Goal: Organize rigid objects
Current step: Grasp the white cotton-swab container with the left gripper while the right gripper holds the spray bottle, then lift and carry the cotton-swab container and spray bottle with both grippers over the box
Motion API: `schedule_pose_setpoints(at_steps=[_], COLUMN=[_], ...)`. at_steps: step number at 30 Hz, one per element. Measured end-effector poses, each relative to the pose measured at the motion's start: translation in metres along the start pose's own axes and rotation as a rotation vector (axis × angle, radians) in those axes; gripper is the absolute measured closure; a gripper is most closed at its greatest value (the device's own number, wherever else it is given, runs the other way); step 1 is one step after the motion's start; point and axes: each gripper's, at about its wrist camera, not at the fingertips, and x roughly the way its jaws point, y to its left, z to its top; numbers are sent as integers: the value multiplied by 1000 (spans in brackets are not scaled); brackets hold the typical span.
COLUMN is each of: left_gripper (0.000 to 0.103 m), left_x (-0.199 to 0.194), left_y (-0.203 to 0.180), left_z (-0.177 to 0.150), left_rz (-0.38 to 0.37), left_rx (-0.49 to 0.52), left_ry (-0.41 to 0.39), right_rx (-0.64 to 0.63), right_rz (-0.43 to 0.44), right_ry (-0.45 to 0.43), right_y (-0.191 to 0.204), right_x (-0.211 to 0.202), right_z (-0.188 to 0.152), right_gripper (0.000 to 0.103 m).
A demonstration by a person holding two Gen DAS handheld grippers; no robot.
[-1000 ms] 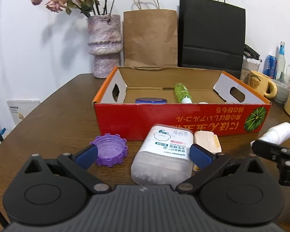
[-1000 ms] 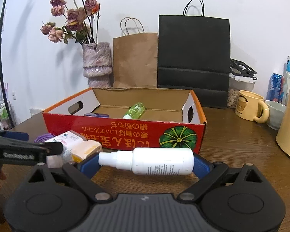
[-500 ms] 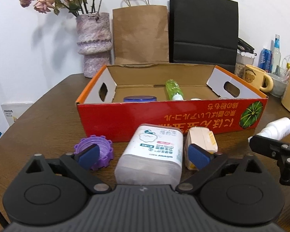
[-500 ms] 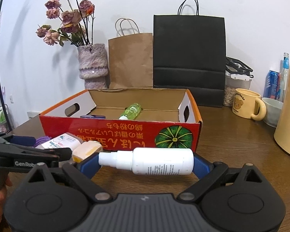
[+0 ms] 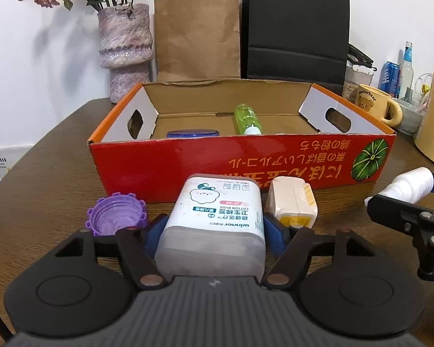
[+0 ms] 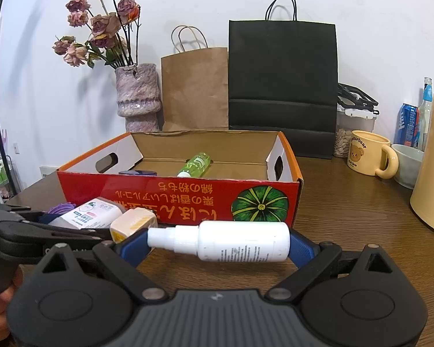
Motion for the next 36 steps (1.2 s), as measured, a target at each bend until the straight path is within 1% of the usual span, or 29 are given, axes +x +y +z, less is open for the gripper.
schedule_pose_setpoints(at_steps=[6, 17, 24, 36], left_gripper=[34, 34, 34, 34], left_x=[-8, -30, -47, -60], left_y=[-3, 0, 3, 3], left_z=[-2, -3, -2, 5], left_rz=[18, 35, 59, 82], left_rx=[16, 6, -25, -56], left_ry=[-23, -95, -157, -211], right_rx=[-1, -7, -6, -1], right_rz=[-1, 5, 12, 10], right_ry=[-3, -31, -52, -106], right_y=[0, 1, 1, 5], right_x=[0, -4, -7, -13], right_z=[0, 0, 0, 8], right_gripper=[6, 6, 6, 6])
